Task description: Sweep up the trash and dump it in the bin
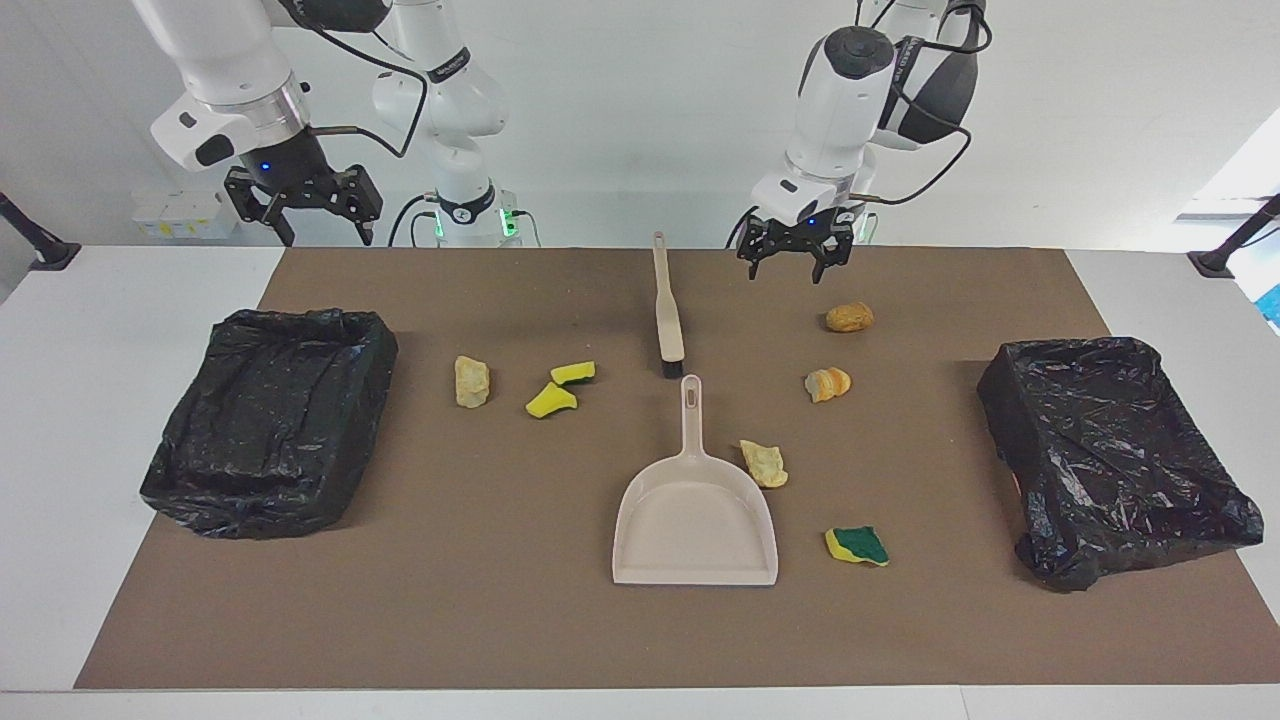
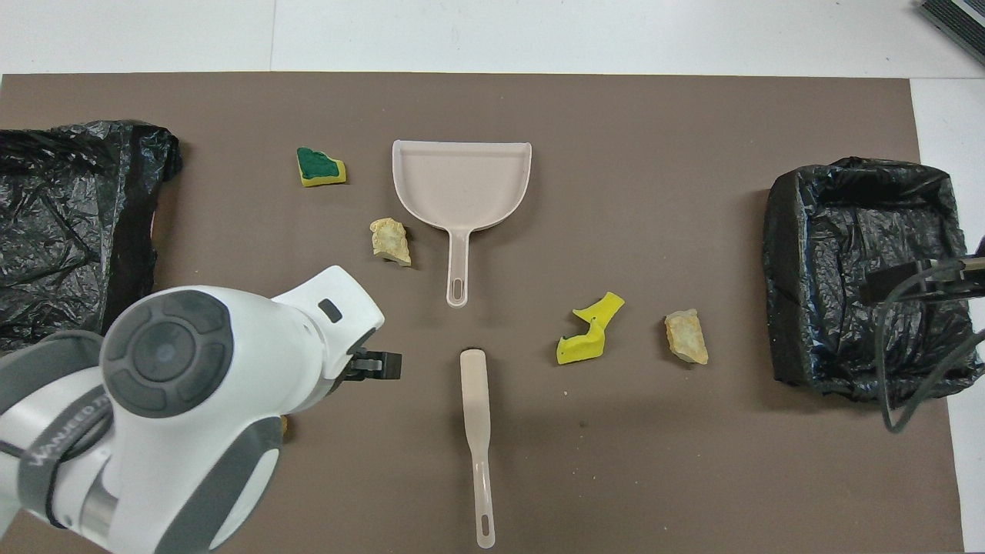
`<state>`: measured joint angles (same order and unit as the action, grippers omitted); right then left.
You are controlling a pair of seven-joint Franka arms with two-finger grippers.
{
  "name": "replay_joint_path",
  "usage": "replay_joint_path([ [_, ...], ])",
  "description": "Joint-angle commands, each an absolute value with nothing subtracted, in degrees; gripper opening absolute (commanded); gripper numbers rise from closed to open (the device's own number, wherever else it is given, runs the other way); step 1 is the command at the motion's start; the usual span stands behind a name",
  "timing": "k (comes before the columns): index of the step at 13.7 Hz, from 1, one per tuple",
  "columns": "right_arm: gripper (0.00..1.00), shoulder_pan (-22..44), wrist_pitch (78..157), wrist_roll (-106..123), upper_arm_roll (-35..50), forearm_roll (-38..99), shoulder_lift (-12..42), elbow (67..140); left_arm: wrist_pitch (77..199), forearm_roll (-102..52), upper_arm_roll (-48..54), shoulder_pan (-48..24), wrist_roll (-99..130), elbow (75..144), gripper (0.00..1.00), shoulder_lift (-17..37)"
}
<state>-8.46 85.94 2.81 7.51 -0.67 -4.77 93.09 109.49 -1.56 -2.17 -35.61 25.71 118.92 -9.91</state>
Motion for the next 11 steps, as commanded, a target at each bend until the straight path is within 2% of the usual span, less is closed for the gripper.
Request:
replay_joint_path([
  [1, 1.00, -8.4, 88.7, 2.2, 7.7, 0.4, -5.7, 95.1, 114.7, -0.9, -3.2, -40.7, 31.4, 124.1, 1.00, -11.3],
  [6, 1.00, -5.9, 93.1, 1.4, 8.2, 4.6, -4.1, 96.3, 121.1, -0.9, -3.2, -49.4, 39.8, 126.8, 1.00, -6.3],
  [8, 1.00, -3.4, 94.7, 1.2, 8.3, 6.9, -1.9, 95.4, 124.3, -0.9, -3.1, -51.7, 41.3, 129.3, 1.00, -6.1],
  [11, 1.00, 2.7, 95.3, 1.2, 8.3, 7.7, 5.1, 90.8, 126.6, -0.9, -3.1, -55.1, 43.7, 132.4, 1.00, -5.4],
])
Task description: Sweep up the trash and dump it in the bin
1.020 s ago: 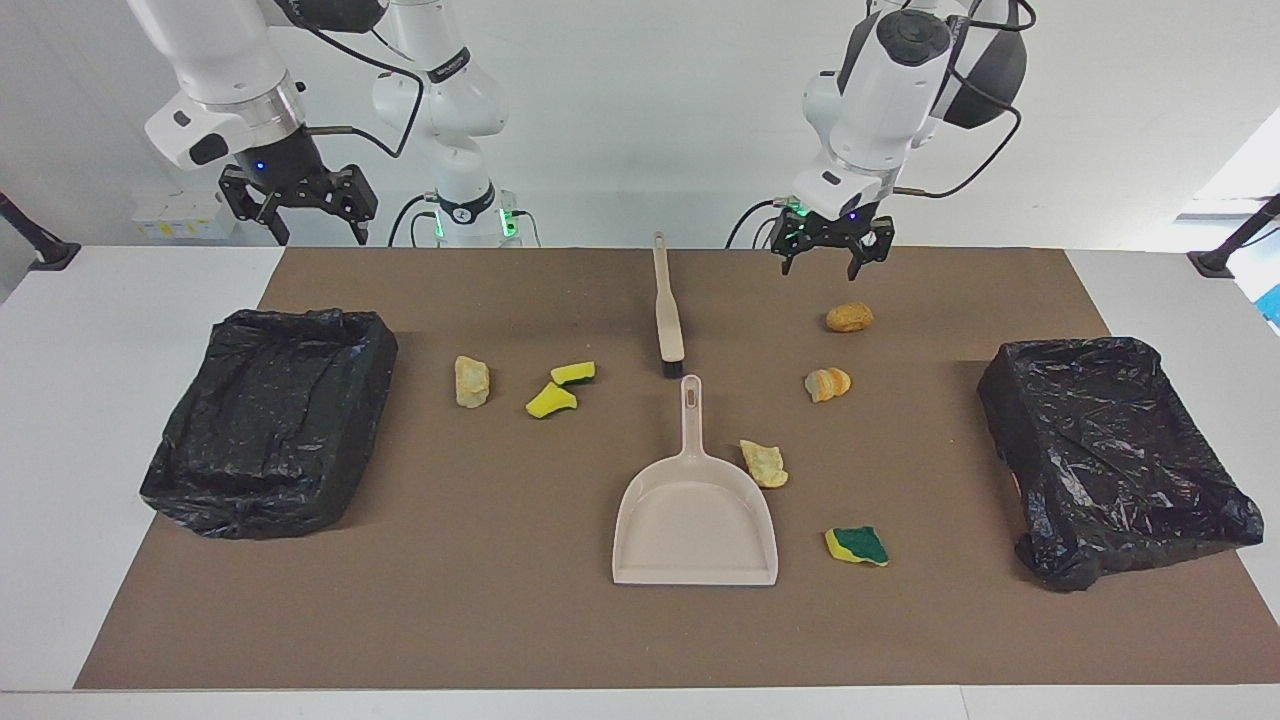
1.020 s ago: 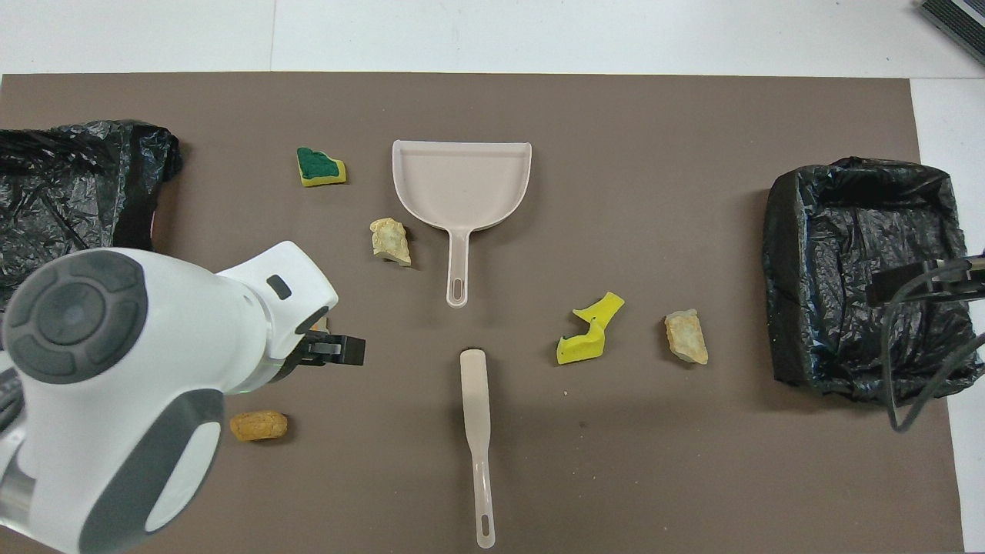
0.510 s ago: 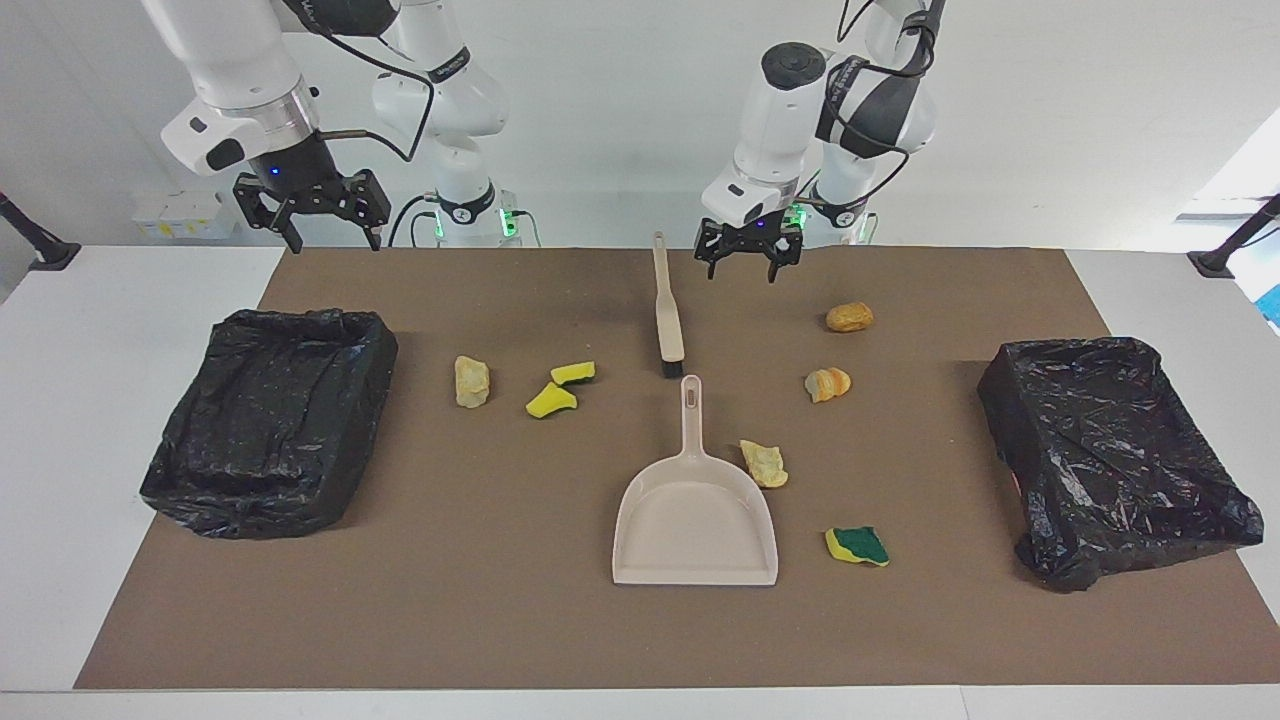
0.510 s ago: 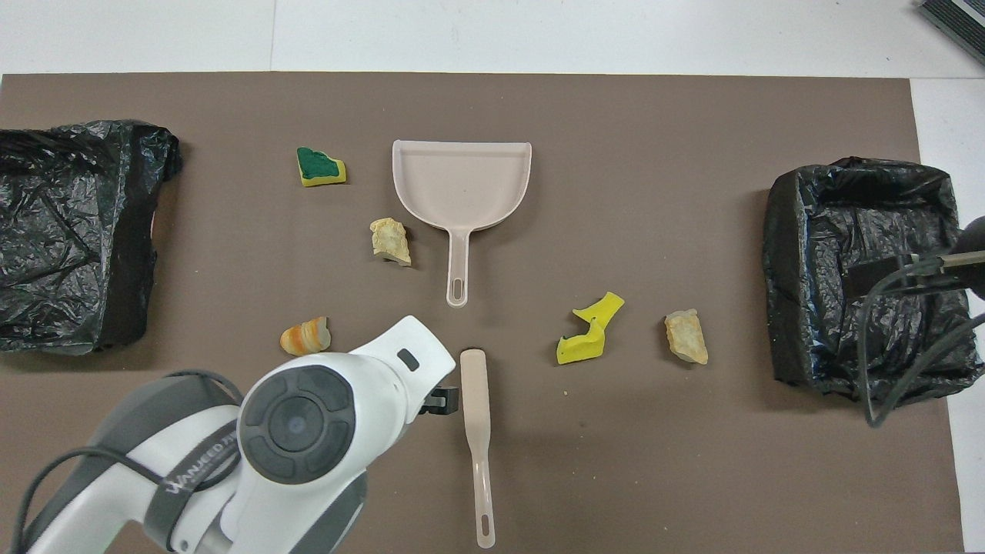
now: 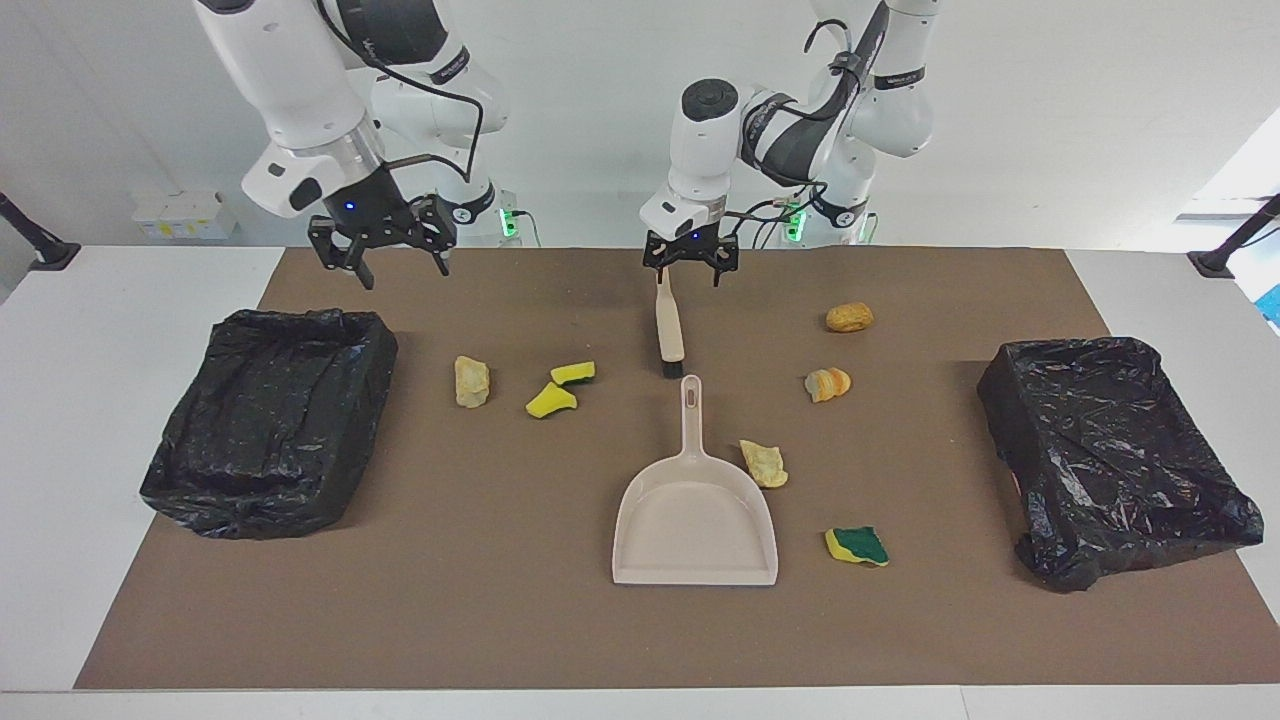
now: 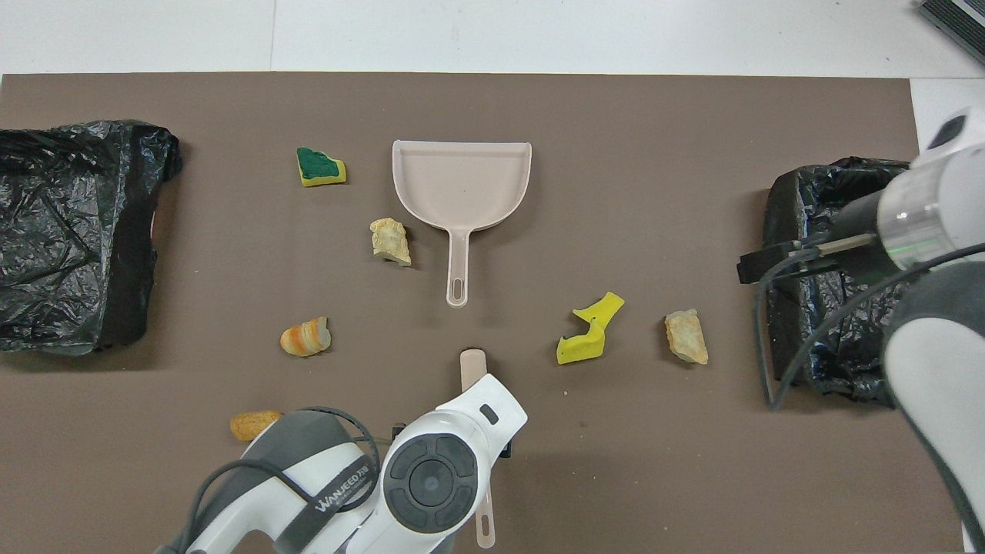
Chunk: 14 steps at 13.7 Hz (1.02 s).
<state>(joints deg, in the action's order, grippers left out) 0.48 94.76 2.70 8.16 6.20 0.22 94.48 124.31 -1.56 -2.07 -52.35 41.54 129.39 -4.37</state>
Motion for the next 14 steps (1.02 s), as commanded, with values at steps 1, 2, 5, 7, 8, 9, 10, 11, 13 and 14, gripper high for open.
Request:
replay_joint_path([
  [1, 1.00, 4.1, 96.8, 1.1, 8.3, 9.0, 7.2, 89.3, 126.9, -0.9, -3.1, -56.1, 44.3, 133.8, 1.00, -5.8],
  [2, 1.00, 4.7, 98.2, 1.1, 8.3, 10.5, 8.9, 88.9, 127.7, -0.9, -3.0, -56.8, 44.5, 134.8, 1.00, -6.0],
  [5, 1.00, 7.9, 105.1, -0.3, 8.3, 15.2, 13.7, 88.6, 131.7, -0.9, -3.0, -59.1, 48.0, 137.4, 1.00, -5.8],
  [7, 1.00, 11.4, 109.3, -3.6, 8.3, 15.2, 17.6, 86.7, 132.4, -0.9, -2.9, -59.5, 48.6, 138.8, 1.00, -6.1],
  [8, 1.00, 12.6, 110.7, -4.0, 8.3, 15.2, 19.3, 86.2, 132.5, -1.0, -2.9, -59.5, 48.7, 138.9, 1.00, -6.2],
  [9, 1.00, 12.9, 112.2, -4.0, 8.3, 15.3, 20.9, 85.5, 132.2, -1.0, -2.9, -59.6, 48.7, 138.9, 1.00, -6.2],
  [10, 1.00, 14.1, 113.2, -4.0, 8.3, 15.2, 22.1, 85.0, 132.2, -1.0, -2.9, -60.0, 48.8, 139.2, 1.00, -6.4],
  [11, 1.00, 15.3, 114.5, -4.0, 8.3, 15.1, 23.5, 84.1, 132.2, -1.1, -2.9, -60.1, 48.9, 139.4, 0.98, -6.5],
  [13, 1.00, 17.6, 117.6, -5.2, 8.3, 14.9, 25.7, 83.1, 132.2, -1.4, -2.8, -60.1, 48.8, 139.4, 0.81, -6.5],
  [14, 1.00, 18.4, 119.3, -6.8, 8.3, 14.8, 26.9, 82.7, 132.1, -1.5, -2.8, -60.1, 48.4, 139.4, 0.72, -6.5],
])
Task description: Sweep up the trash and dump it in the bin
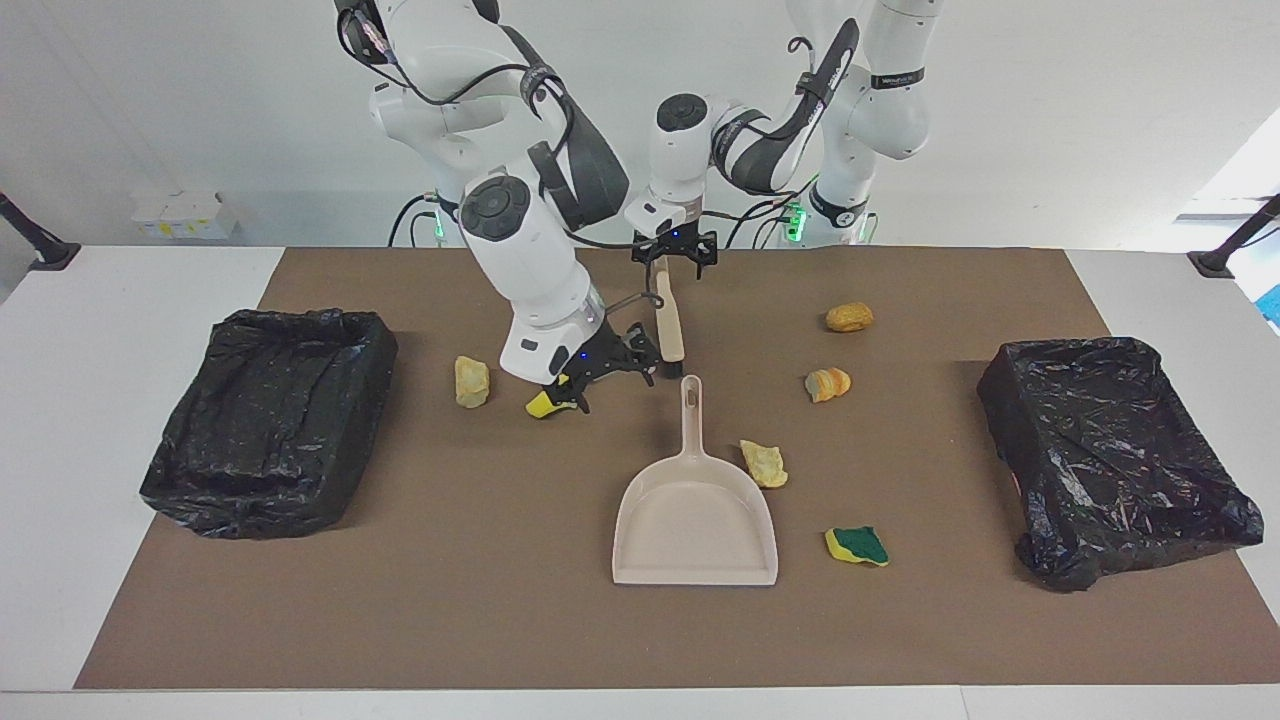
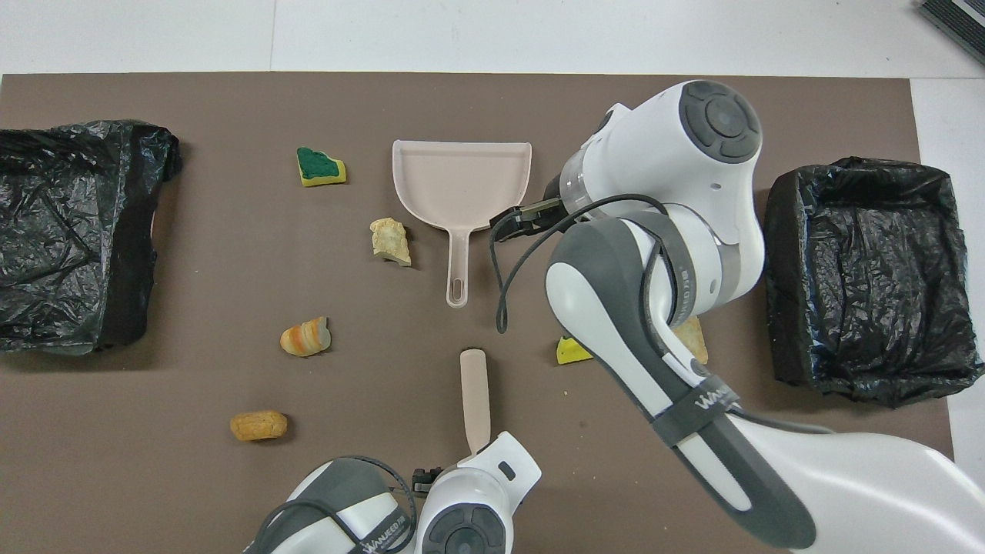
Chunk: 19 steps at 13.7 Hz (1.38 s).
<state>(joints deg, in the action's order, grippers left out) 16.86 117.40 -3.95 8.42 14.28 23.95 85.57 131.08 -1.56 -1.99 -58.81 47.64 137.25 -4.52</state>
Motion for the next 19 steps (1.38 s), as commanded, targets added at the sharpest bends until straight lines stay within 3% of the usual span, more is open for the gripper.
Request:
replay_joint_path([
  [1, 1.00, 19.1, 120.6, -8.4, 8.3, 14.8, 27.8, 82.4, 132.0, -1.5, -2.8, -60.1, 48.3, 139.5, 0.63, -6.5],
  [4, 1.00, 21.1, 125.1, -15.4, 8.3, 14.6, 30.8, 82.1, 132.0, -2.1, -2.8, -60.1, 48.1, 139.4, 0.53, -6.5],
  [5, 1.00, 21.4, 126.4, -18.3, 8.3, 14.6, 31.7, 82.1, 131.8, -2.2, -2.8, -60.1, 48.1, 139.4, 0.45, -6.5],
  [6, 1.00, 22.3, 127.1, -19.6, 8.2, 14.6, 32.6, 82.0, 131.6, -2.2, -2.7, -60.1, 48.1, 139.4, 0.32, -6.5],
  [7, 1.00, 22.8, 127.4, -20.5, 8.1, 14.5, 33.7, 81.6, 131.5, -2.2, -2.8, -60.1, 47.8, 139.4, 0.10, -6.5],
  [8, 1.00, 23.3, 127.4, -22.1, 8.0, 14.4, 34.5, 81.1, 131.2, -2.2, -2.8, -60.0, 48.2, 139.3, 0.00, -6.5],
  [12, 1.00, 25.6, 126.8, -25.5, 8.1, 8.4, 35.3, 80.9, 126.8, -2.2, -3.3, -59.1, 47.5, 137.9, 0.00, -7.3],
  [16, 0.67, 26.9, 127.8, -25.5, 8.2, 4.7, 35.8, 81.7, 116.7, -1.6, -3.6, -54.1, 47.9, 136.8, 0.00, -11.9],
  [18, 0.64, 26.9, 127.8, -25.4, 8.2, 4.7, 35.8, 81.7, 110.2, -0.7, -3.5, -51.1, 48.4, 136.8, 0.00, -15.2],
  [19, 0.54, 26.9, 128.0, -25.0, 8.2, 4.7, 35.7, 81.7, 107.2, -0.2, -3.5, -49.1, 48.4, 137.2, 0.00, -16.4],
])
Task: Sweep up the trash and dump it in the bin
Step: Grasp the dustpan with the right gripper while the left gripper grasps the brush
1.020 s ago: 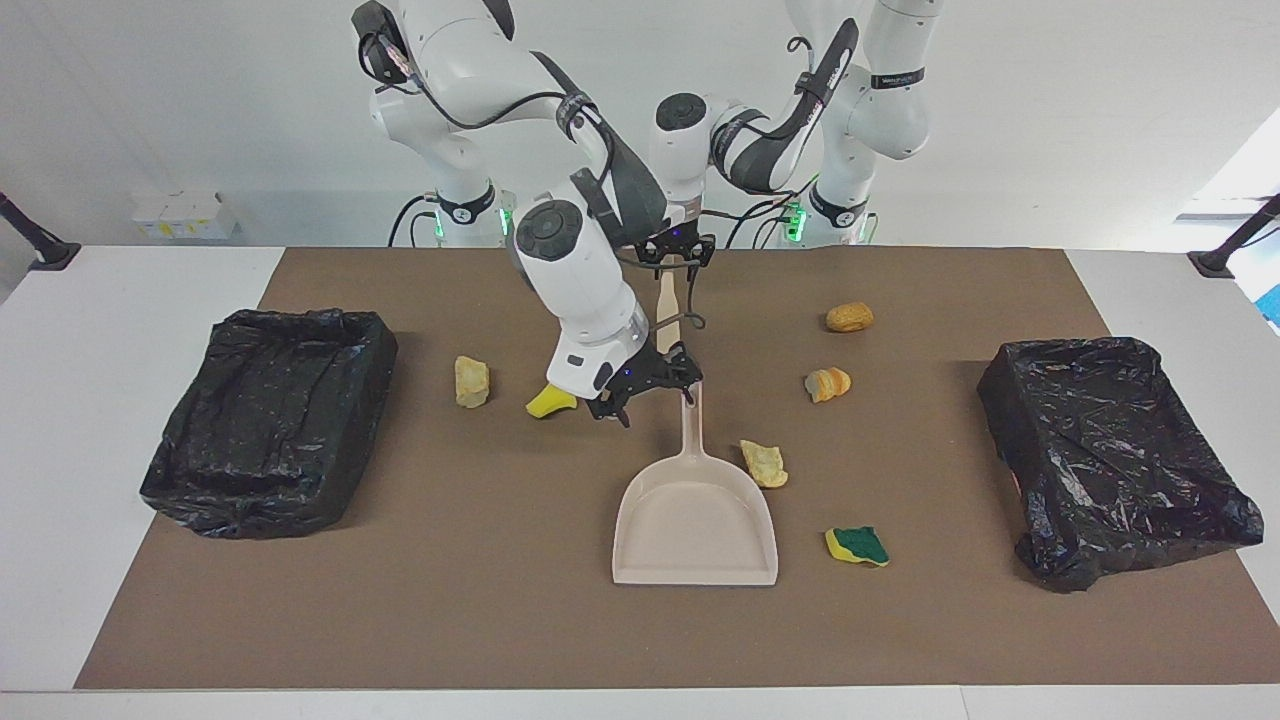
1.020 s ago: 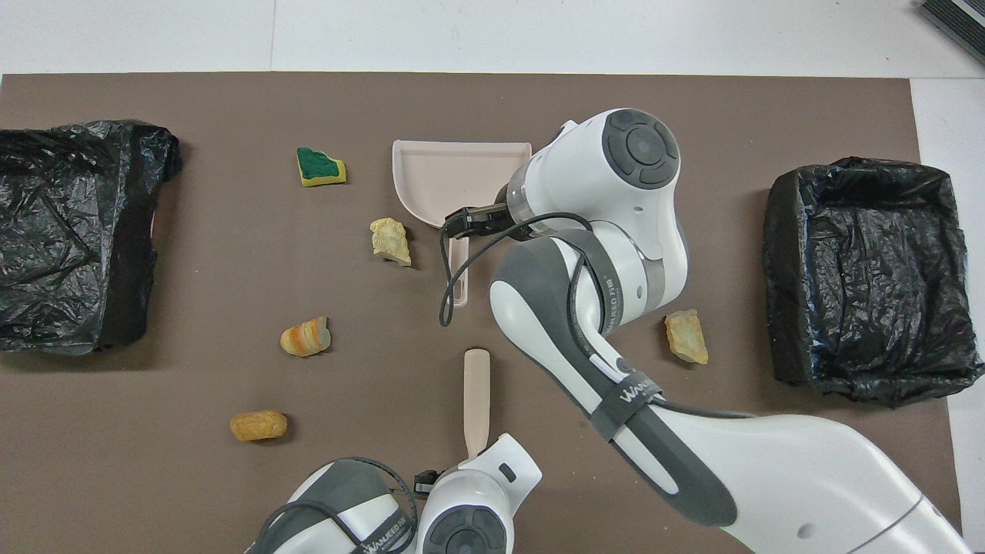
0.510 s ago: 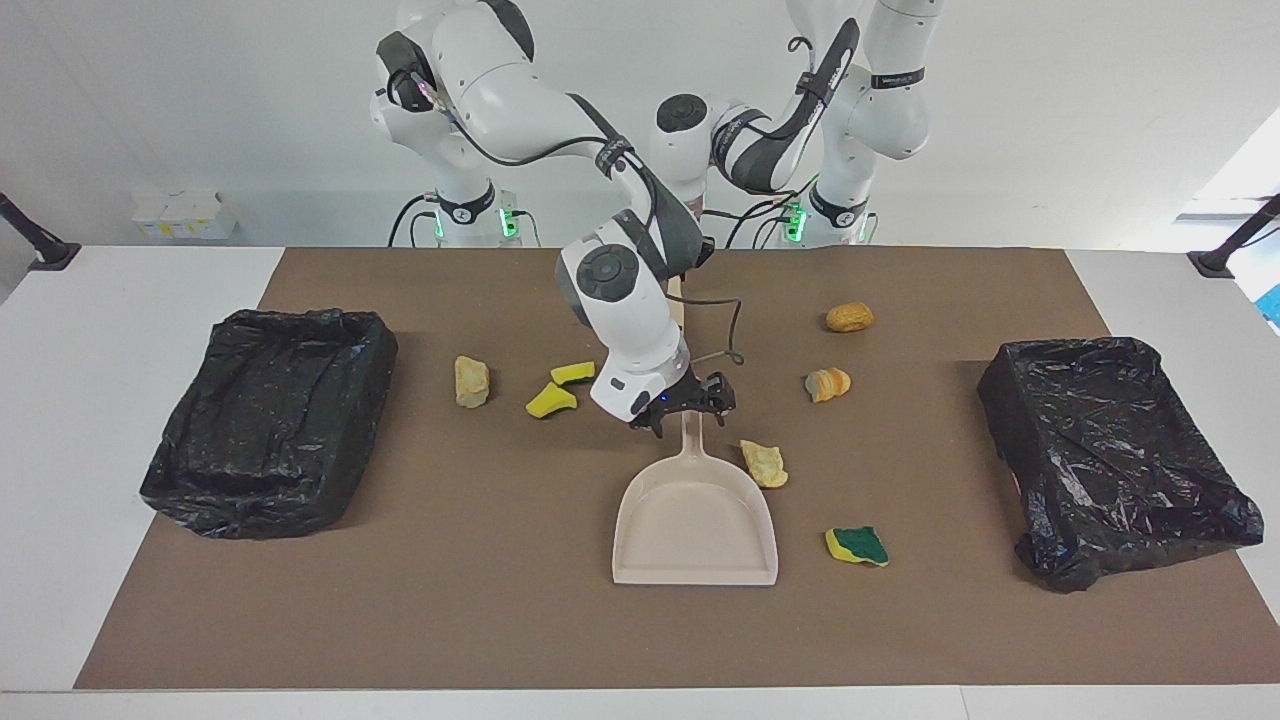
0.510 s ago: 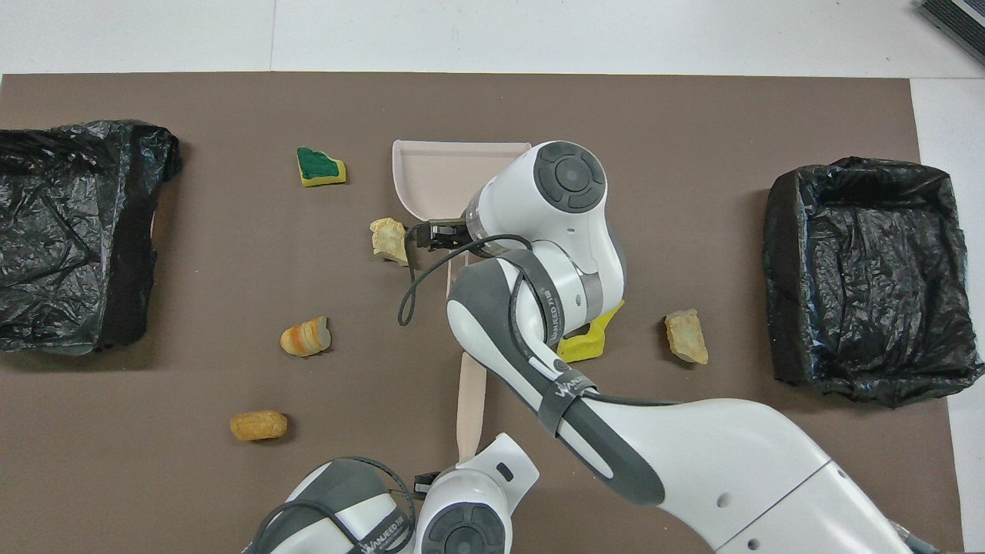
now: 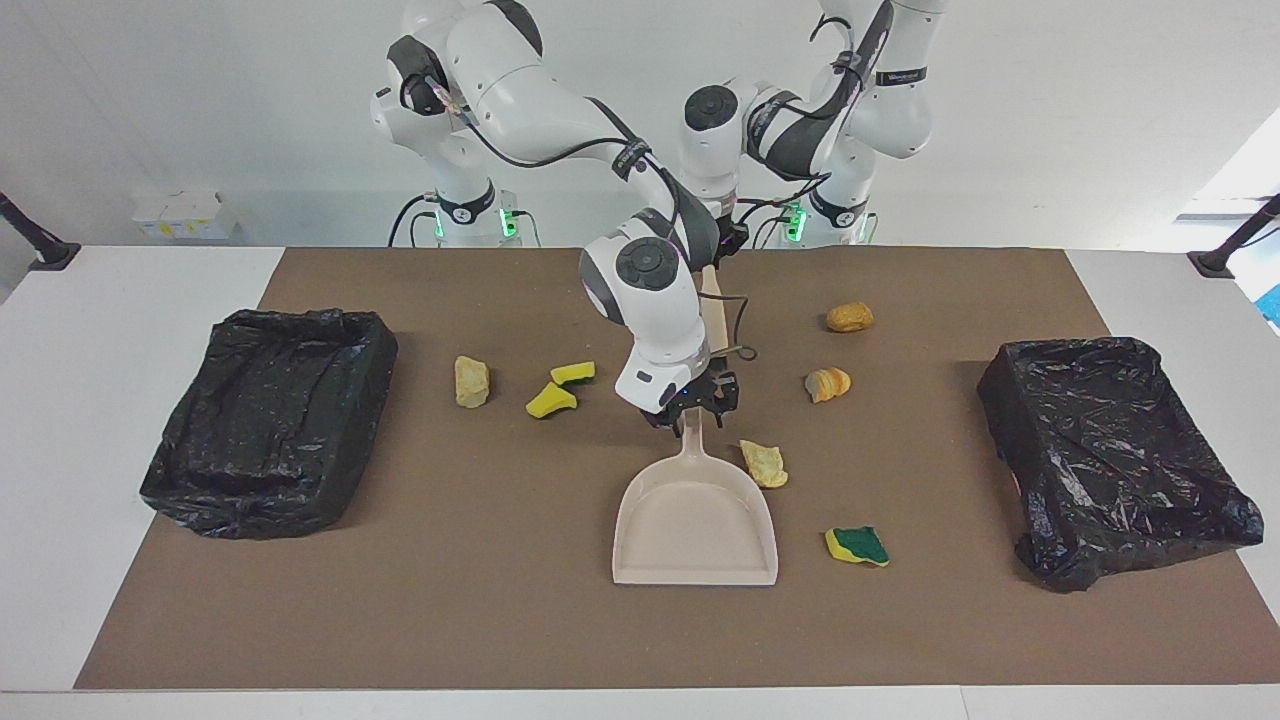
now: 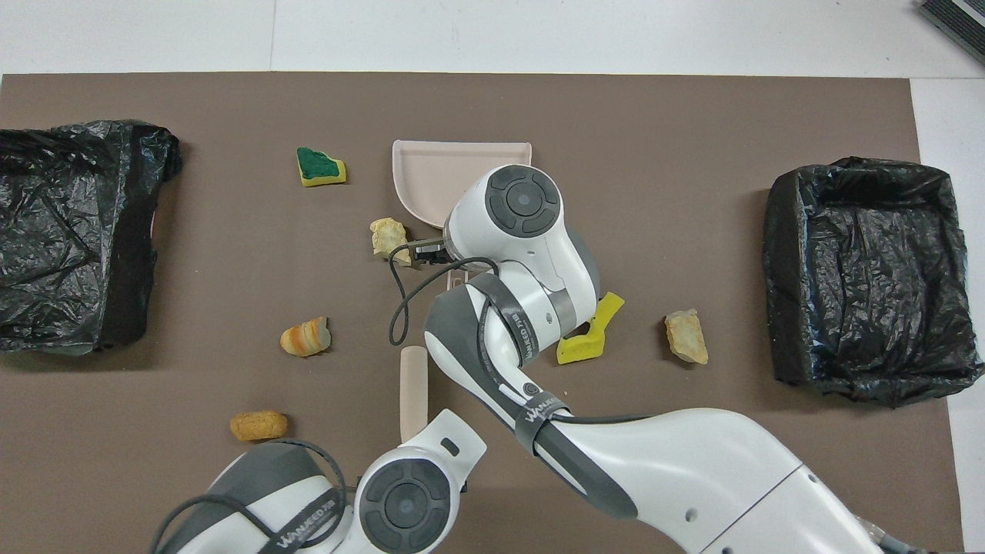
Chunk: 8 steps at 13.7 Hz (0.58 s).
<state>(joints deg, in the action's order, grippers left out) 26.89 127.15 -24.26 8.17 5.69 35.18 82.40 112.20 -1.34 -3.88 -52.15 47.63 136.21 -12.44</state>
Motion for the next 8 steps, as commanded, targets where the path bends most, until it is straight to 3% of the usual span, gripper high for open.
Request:
replay_joint_path([
  [1, 0.38, 26.6, 128.1, -24.9, 8.2, 4.7, 35.6, 81.7, 105.1, 0.0, -3.5, -47.1, 48.5, 137.3, 0.00, -17.8],
  [2, 0.22, 26.8, 128.1, -24.8, 8.2, 4.7, 35.6, 81.8, 103.6, 0.5, -3.5, -44.9, 48.5, 137.3, 0.00, -18.3],
  [4, 0.01, 26.4, 127.4, -24.1, 8.2, 4.8, 35.1, 83.1, 99.9, 4.5, -3.4, -42.9, 50.5, 137.5, 0.00, -18.8],
  [8, 0.00, 22.9, 117.8, -15.0, 8.2, 6.0, 31.7, 83.1, 94.7, 9.1, -3.4, -38.2, 54.8, 138.0, 0.00, -19.4],
])
